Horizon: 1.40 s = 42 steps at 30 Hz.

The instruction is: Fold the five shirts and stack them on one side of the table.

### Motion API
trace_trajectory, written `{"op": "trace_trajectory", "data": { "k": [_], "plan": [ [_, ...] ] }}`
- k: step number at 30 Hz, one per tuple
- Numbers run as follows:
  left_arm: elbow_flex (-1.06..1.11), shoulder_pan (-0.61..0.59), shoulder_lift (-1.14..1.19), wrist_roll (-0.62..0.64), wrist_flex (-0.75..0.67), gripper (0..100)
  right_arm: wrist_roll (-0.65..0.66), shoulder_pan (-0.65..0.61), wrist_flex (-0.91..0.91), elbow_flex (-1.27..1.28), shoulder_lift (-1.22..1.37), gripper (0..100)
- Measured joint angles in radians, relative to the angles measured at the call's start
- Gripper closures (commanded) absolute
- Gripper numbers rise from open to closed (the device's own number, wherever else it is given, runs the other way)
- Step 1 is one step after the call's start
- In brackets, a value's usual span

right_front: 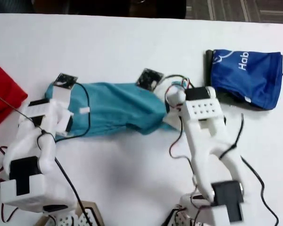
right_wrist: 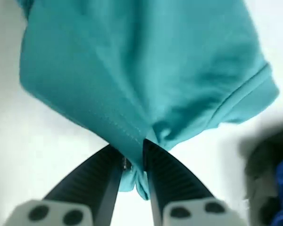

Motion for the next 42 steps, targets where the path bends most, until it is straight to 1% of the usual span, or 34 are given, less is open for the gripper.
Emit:
{"op": "trace_trajectory", "data": {
  "k": [4,9,10,13,15,20,22,24,27,28,29,31,34,37,42],
  "plan": [
    [0.0,0.0,0.0,0.0,0.0,98,-0.006,0.006,-0.051,-0.124,0.17,98.0],
    [0.0,0.0,0.0,0.0,0.0,98,-0.106,0.006,-0.054,-0.328,0.385,97.1],
    [0.0,0.0,0.0,0.0,0.0,98,-0.12,0.006,-0.054,-0.364,0.423,95.3],
    [0.0,0.0,0.0,0.0,0.0,98,-0.167,0.006,-0.052,-0.454,0.52,84.4],
    [0.0,0.0,0.0,0.002,0.0,98,-0.222,0.008,-0.041,-0.506,0.555,80.2],
    [0.0,0.0,0.0,0.002,0.0,98,-0.442,0.043,0.005,-0.628,0.563,80.1],
    [0.0,0.0,0.0,0.002,0.0,98,-0.534,0.058,0.049,-0.683,0.563,80.6],
    [0.0,0.0,0.0,0.002,0.0,98,-0.574,0.064,0.118,-0.74,0.563,85.0],
    [0.0,0.0,0.0,0.002,0.0,98,-0.574,0.061,0.25,-0.801,0.563,98.0],
    [0.0,0.0,0.0,0.002,0.0,98,-0.555,0.061,0.293,-0.816,0.563,98.5],
    [0.0,0.0,0.0,0.002,0.0,98,-0.531,0.06,0.333,-0.825,0.563,96.7],
    [0.0,0.0,0.0,0.002,0.0,98,-0.473,0.046,0.408,-0.835,0.571,98.4],
    [0.0,0.0,0.0,0.002,0.0,98,-0.391,-0.003,0.505,-0.835,0.572,98.1],
    [0.0,0.0,0.0,0.002,0.0,98,-0.347,-0.057,0.535,-0.829,0.572,98.1],
    [0.0,0.0,0.0,0.002,0.0,98,-0.333,-0.143,0.529,-0.744,0.574,98.1]
  ]
}}
